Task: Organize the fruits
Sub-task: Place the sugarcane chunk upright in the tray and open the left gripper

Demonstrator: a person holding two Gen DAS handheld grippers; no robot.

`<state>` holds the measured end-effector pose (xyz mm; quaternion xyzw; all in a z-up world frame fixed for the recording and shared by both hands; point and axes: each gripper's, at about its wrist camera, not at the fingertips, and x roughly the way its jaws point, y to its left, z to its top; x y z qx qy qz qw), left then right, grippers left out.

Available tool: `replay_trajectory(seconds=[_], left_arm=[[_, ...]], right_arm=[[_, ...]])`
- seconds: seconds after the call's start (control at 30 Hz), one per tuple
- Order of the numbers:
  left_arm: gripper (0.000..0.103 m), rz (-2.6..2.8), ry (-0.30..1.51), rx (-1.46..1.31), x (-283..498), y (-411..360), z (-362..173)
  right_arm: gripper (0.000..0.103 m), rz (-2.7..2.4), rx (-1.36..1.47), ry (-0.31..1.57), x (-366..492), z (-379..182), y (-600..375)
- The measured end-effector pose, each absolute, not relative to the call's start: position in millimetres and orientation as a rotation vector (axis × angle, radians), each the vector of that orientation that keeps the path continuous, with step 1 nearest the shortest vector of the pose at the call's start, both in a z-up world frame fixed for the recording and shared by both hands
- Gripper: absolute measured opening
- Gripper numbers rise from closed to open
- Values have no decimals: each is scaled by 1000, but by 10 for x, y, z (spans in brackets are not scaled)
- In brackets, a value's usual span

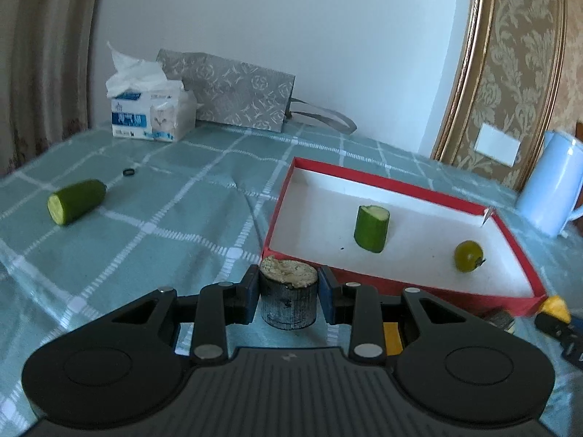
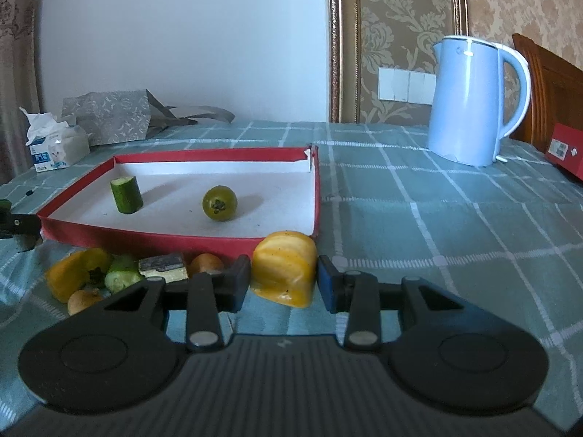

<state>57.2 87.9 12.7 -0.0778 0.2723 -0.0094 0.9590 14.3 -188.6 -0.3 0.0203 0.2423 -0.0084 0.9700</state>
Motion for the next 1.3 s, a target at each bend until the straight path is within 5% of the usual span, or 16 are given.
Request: replay_trajectory(seconds=[1.3], left_arm=[[33, -133, 543, 14, 1167, -78, 317]], right_arm=[[37, 15, 53, 481, 119, 14, -1854]])
